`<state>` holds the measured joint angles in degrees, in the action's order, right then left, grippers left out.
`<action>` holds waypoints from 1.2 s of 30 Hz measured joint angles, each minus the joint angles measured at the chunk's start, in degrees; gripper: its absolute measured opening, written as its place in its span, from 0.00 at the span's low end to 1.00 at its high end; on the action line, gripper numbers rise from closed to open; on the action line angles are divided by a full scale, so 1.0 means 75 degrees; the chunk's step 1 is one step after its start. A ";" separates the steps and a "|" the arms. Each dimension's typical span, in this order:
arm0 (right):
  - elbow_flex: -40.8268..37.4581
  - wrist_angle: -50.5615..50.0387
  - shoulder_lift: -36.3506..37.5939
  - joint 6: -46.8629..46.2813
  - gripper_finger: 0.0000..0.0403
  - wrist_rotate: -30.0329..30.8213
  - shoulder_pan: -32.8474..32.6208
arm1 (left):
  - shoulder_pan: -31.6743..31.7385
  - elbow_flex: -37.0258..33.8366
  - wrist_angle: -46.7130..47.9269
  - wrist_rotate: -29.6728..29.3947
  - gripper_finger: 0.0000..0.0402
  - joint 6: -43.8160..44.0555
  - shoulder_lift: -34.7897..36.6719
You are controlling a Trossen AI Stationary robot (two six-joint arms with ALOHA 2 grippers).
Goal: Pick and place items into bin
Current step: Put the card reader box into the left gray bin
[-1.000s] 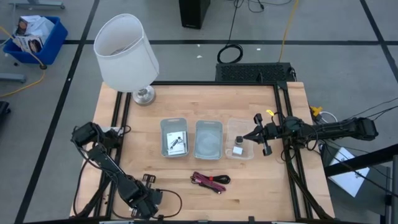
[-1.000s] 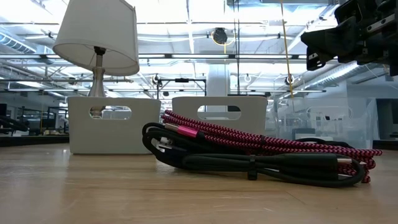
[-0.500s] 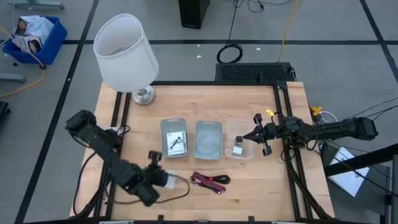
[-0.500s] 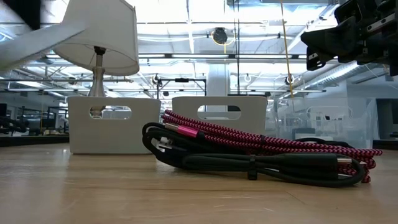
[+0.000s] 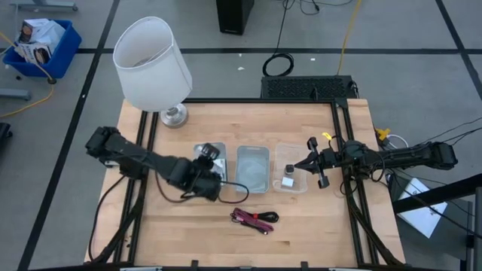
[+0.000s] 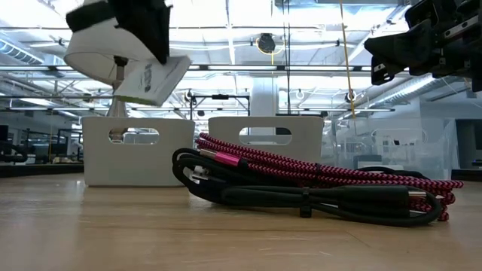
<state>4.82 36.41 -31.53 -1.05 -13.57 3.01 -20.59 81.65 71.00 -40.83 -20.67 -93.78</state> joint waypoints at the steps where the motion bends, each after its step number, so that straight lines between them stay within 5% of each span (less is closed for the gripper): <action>1: 0.0000 -0.0006 0.0000 0.0001 0.00 -0.0001 0.0000 | 0.0140 0.0000 -0.0023 0.0006 0.00 -0.0637 0.0000; 8: 0.0000 -0.0295 0.0000 0.0155 0.00 0.0001 0.0000 | 0.1035 0.0003 -0.0134 0.0825 0.00 -0.3415 -0.0041; 18: 0.0000 -0.0323 0.0000 0.0363 0.00 0.0001 0.0000 | 0.0995 -0.0927 -0.1091 0.1618 0.00 -0.5988 -0.0073; 36: 0.0000 -0.0260 0.0001 0.0423 0.00 0.0036 0.0000 | 0.0812 -0.1314 -0.2061 0.2491 0.00 -0.7184 -0.0174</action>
<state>4.82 34.46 -31.52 2.12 -13.30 3.01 -14.50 71.79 55.54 -22.14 -74.55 -95.08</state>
